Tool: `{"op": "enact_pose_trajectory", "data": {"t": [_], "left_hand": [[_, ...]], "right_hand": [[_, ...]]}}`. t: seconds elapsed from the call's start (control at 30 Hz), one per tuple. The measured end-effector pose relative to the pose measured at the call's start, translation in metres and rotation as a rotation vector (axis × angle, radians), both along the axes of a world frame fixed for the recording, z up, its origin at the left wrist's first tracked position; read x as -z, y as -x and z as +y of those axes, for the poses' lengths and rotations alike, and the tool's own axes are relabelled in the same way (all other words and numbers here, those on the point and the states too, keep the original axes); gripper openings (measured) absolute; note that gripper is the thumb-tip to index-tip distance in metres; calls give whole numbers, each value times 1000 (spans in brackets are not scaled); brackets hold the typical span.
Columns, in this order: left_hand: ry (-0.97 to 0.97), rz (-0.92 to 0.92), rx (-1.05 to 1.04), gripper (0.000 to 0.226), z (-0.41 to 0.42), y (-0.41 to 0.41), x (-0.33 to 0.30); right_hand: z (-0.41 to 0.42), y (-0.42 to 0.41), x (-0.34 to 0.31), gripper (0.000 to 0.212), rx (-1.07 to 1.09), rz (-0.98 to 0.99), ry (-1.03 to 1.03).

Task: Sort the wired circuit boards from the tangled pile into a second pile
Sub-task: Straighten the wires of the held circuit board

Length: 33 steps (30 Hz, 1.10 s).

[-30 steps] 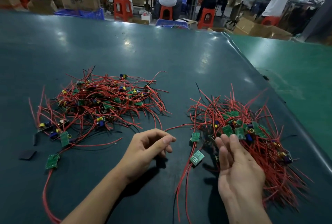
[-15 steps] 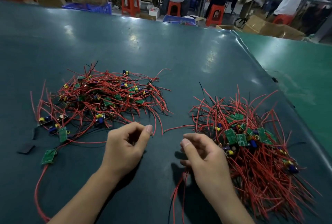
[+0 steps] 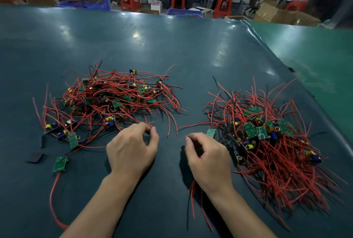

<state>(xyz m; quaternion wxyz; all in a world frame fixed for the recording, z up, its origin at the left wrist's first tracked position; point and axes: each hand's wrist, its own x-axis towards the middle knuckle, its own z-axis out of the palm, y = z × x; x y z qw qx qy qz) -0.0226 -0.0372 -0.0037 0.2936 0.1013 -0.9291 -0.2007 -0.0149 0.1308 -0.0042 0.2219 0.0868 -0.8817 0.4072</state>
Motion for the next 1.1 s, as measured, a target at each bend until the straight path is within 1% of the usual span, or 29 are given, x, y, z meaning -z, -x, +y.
{"op": "enact_pose_trajectory", "data": {"t": [0.1, 0.17, 0.23, 0.3, 0.37, 0.43, 0.53, 0.63, 0.7, 0.8, 0.87, 1.0, 1.07, 1.1], "left_hand": [[42, -43, -72, 13, 1, 2, 1], [93, 5, -69, 11, 1, 3, 1], [136, 61, -23, 13, -1, 6, 4], [147, 43, 4, 32, -1, 8, 5], [110, -12, -8, 50, -3, 10, 5], [37, -70, -20, 55, -4, 12, 3], [-8, -155, 4, 37, -5, 15, 4], [4, -191, 25, 26, -5, 18, 6], [-17, -181, 56, 21, -7, 18, 8], [-37, -126, 120, 15, -8, 18, 7], [-32, -48, 185, 15, -7, 16, 5], [-51, 146, 429, 16, -3, 10, 4], [-114, 171, 565, 15, 0, 7, 3], [-146, 155, 628, 15, 1, 5, 4]], "right_hand": [[0, 1, -1, 14, 3, 14, 41], [0, 2, -2, 15, 11, 22, 40], [2, 3, -2, 15, 9, 17, 47], [4, 4, -1, 13, 8, 7, 56], [6, 4, 0, 10, 19, 8, 54], [8, 5, 0, 10, 47, 27, 46], [13, 12, -2, 9, 146, 43, -65], [26, 27, -6, 9, 290, -43, -179], [32, 36, -8, 12, 317, -91, -215], [38, 42, -11, 15, 312, -126, -219], [41, 43, -12, 15, 330, -150, -208], [53, 46, -13, 17, 368, -146, -204], [62, 50, -14, 19, 383, -175, -216], [66, 52, -15, 20, 390, -198, -219]]}}
